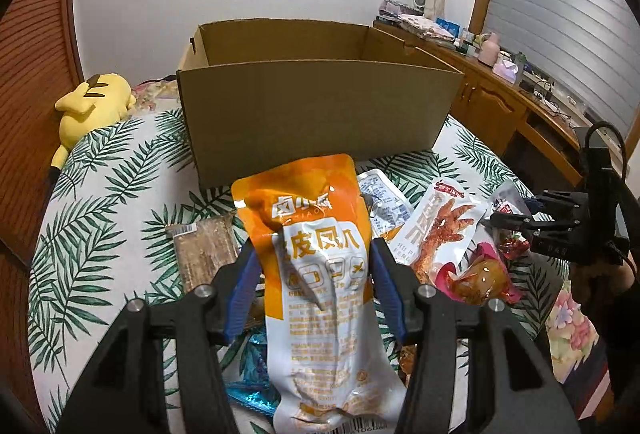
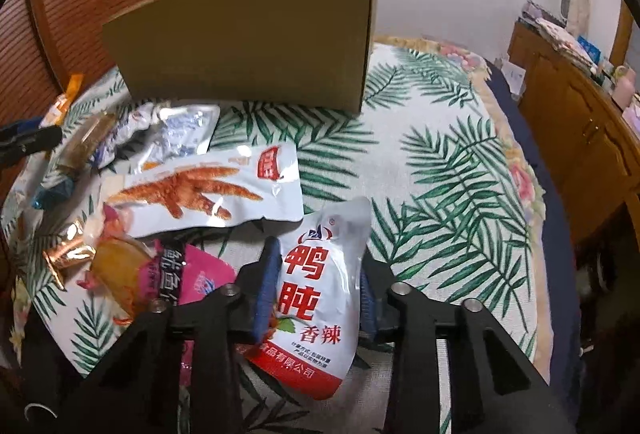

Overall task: Organize snacks
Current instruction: 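Carry both packs into the cardboard box and open both tools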

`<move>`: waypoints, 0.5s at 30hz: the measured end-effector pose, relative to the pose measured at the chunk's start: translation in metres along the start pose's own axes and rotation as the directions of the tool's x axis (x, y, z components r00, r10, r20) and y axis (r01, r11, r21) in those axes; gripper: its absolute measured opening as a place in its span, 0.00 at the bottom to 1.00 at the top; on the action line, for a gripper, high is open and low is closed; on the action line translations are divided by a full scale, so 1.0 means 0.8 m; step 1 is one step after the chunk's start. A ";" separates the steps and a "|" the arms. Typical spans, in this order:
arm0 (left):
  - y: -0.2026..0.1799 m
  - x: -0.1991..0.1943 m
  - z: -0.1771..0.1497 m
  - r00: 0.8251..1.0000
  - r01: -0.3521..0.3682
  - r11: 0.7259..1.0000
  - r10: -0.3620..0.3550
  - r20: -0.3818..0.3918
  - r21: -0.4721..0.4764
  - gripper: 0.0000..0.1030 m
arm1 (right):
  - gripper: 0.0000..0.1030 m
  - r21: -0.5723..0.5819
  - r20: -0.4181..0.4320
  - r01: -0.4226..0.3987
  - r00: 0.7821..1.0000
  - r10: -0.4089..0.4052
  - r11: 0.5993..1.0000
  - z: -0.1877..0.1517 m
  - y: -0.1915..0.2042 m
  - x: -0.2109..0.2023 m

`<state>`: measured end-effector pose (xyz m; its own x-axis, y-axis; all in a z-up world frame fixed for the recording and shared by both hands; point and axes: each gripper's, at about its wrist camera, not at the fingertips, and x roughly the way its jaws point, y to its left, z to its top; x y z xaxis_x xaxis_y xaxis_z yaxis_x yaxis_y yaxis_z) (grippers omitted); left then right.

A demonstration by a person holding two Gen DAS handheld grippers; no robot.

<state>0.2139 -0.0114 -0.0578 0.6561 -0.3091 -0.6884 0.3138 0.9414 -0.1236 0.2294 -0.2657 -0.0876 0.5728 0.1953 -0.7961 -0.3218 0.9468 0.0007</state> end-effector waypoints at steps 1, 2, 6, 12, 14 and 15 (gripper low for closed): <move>0.000 0.000 0.000 1.000 0.001 1.000 -0.001 0.001 0.000 0.52 | 0.31 -0.006 -0.001 0.004 1.000 -0.004 1.000 -0.001 0.001 0.000; -0.001 -0.001 0.000 1.000 0.001 1.000 -0.001 0.002 0.000 0.52 | 0.31 -0.004 -0.001 0.003 1.000 -0.003 1.000 -0.002 0.000 0.000; -0.001 -0.006 0.002 1.000 0.004 1.000 -0.004 0.013 -0.003 0.52 | 0.29 0.007 0.023 0.011 1.000 -0.011 1.000 -0.003 -0.001 -0.007; 0.000 -0.018 0.013 0.999 0.004 1.000 -0.004 0.048 -0.013 0.52 | 0.24 0.006 0.067 0.015 0.998 -0.016 1.000 0.006 -0.002 -0.030; 0.001 -0.023 0.017 0.998 0.005 1.000 -0.004 0.066 -0.018 0.52 | 0.24 -0.005 0.078 0.012 0.997 -0.012 1.000 0.011 -0.001 -0.036; 0.000 -0.024 0.019 0.997 0.007 1.000 -0.005 0.074 -0.021 0.52 | 0.24 -0.010 0.082 0.012 0.997 -0.011 1.000 0.013 0.001 -0.038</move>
<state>0.2115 -0.0071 -0.0335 0.7032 -0.3233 -0.6332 0.3041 0.9418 -0.1431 0.2197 -0.2682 -0.0574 0.6365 0.2048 -0.7436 -0.3225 0.9464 -0.0153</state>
